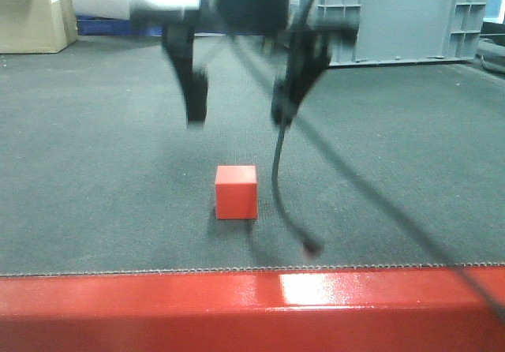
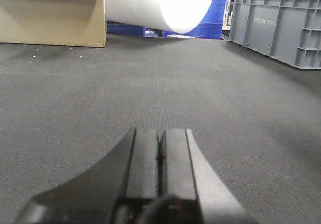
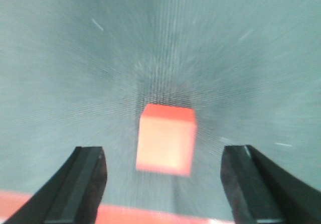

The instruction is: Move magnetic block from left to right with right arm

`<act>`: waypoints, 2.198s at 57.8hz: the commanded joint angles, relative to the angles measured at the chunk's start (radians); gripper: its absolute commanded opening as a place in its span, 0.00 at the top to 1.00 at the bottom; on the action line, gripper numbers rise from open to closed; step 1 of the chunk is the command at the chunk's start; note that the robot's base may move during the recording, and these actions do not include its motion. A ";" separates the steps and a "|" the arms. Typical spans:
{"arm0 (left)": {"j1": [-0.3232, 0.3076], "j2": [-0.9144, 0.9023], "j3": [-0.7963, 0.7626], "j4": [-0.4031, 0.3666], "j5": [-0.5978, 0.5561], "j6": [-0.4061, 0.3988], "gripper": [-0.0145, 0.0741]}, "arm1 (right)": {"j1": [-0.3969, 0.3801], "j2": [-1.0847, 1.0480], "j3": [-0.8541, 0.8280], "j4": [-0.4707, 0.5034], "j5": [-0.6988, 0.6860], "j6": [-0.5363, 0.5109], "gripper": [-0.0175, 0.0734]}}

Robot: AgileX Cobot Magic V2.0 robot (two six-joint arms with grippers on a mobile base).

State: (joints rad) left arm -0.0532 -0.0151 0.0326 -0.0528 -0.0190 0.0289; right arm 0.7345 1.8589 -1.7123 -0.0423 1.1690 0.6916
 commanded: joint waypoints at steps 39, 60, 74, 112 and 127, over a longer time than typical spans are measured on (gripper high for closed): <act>0.000 -0.008 0.009 -0.005 -0.087 -0.006 0.97 | -0.244 -0.655 0.721 0.004 -0.595 -0.395 0.76; 0.000 -0.008 0.009 -0.005 -0.087 -0.006 0.97 | -0.557 -1.028 1.169 0.174 -1.056 -0.776 0.76; 0.000 -0.008 0.009 -0.005 -0.087 -0.006 0.97 | -0.652 -1.300 1.422 0.174 -1.348 -0.776 0.76; 0.000 -0.008 0.009 -0.005 -0.087 -0.006 0.97 | -0.652 -1.635 1.542 0.174 -1.330 -0.776 0.76; 0.000 -0.008 0.009 -0.005 -0.087 -0.006 0.97 | -0.672 -1.700 1.581 0.139 -1.358 -0.750 0.76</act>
State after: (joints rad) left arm -0.0532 -0.0151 0.0326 -0.0528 -0.0190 0.0289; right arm 0.0791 0.1797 -0.1124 0.1305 -0.0891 -0.0726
